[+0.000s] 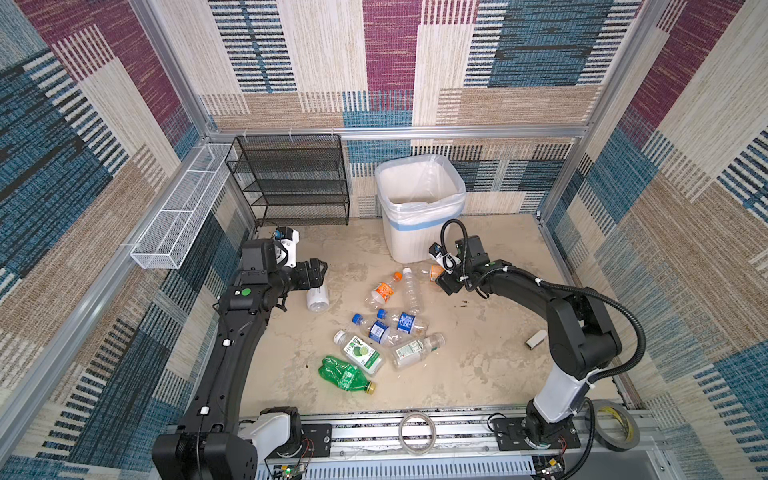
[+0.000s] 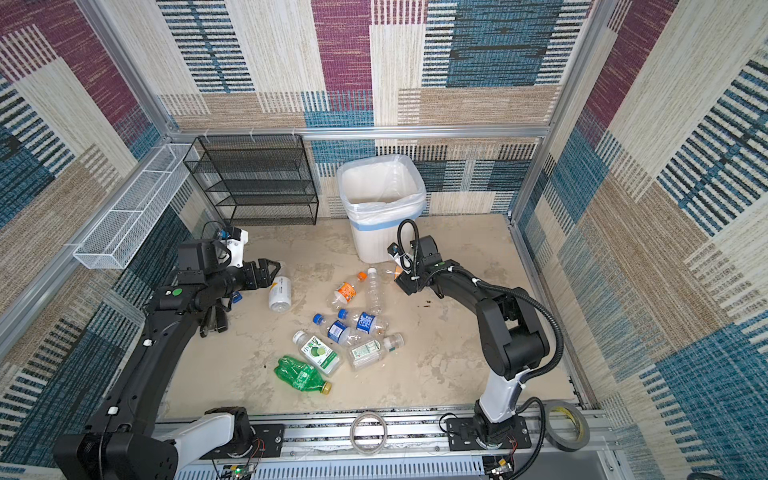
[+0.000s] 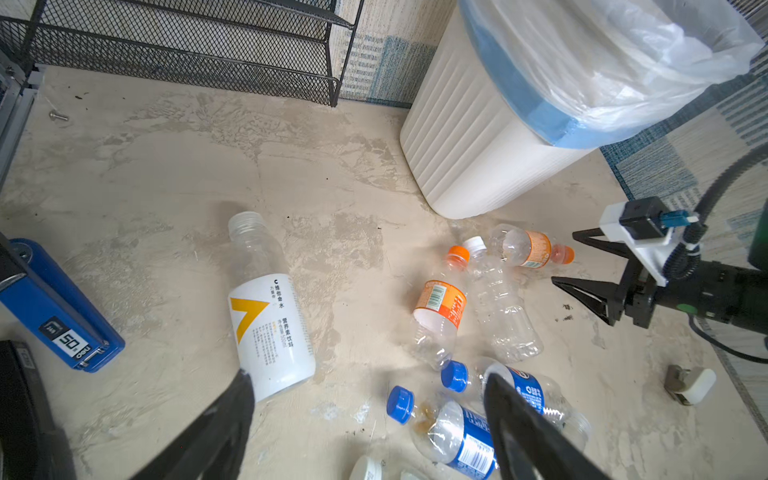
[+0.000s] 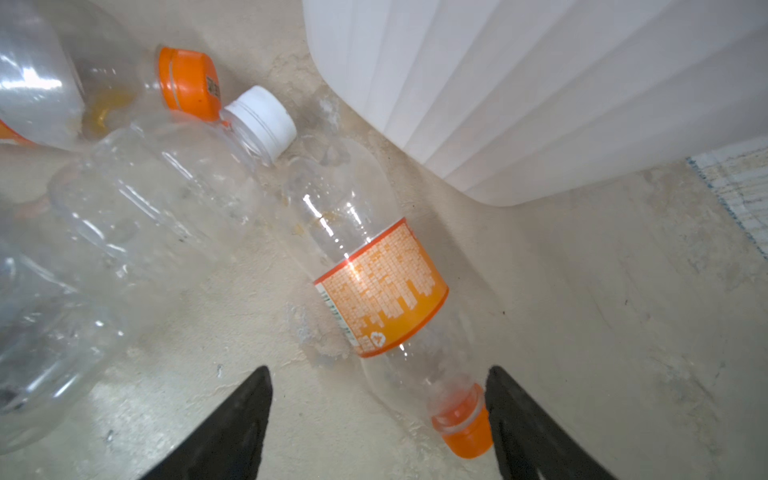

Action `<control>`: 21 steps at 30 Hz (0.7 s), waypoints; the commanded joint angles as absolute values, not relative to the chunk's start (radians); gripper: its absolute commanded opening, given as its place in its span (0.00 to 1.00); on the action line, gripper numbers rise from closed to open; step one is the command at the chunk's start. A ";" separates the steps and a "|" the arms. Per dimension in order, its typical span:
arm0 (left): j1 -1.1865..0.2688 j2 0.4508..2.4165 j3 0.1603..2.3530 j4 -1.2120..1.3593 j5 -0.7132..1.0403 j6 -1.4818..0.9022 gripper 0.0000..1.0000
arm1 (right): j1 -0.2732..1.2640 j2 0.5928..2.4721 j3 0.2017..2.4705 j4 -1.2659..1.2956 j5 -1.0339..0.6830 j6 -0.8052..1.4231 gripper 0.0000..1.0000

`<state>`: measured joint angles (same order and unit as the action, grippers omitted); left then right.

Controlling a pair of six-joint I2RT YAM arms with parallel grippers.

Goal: Throw the plastic bottles in the bin
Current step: 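Grasp the orange-label bottle by the bin with the right gripper while the left arm withdraws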

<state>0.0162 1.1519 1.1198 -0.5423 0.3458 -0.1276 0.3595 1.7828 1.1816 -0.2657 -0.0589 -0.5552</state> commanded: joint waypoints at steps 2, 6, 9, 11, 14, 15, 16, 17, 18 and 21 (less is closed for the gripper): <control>0.034 1.152 1.109 -0.512 0.402 -0.117 0.87 | 0.360 1.839 1.192 -0.147 -0.049 -0.671 0.81; 0.044 1.149 1.106 -0.512 0.407 -0.118 0.86 | 0.361 1.916 1.262 -0.156 -0.063 -0.699 0.80; 0.050 1.146 1.101 -0.509 0.406 -0.119 0.87 | 0.361 1.934 1.269 -0.133 -0.060 -0.716 0.78; 0.052 1.149 1.101 -0.508 0.409 -0.122 0.86 | 0.361 1.940 1.276 -0.143 -0.078 -0.718 0.76; 0.058 1.158 1.103 -0.505 0.423 -0.126 0.86 | 0.362 1.941 1.268 -0.152 -0.109 -0.717 0.72; 0.061 1.160 1.103 -0.505 0.426 -0.127 0.86 | 0.363 1.942 1.262 -0.155 -0.116 -0.717 0.70; 0.063 1.161 1.103 -0.504 0.428 -0.128 0.86 | 0.362 1.942 1.259 -0.158 -0.123 -0.716 0.69; 0.064 1.161 1.103 -0.503 0.430 -0.129 0.86 | 0.363 1.944 1.257 -0.161 -0.129 -0.713 0.67; 0.065 1.161 1.103 -0.503 0.430 -0.130 0.86 | 0.363 1.944 1.250 -0.159 -0.133 -0.709 0.65; 0.068 1.163 1.102 -0.500 0.435 -0.132 0.86 | 0.364 1.947 1.241 -0.156 -0.137 -0.702 0.61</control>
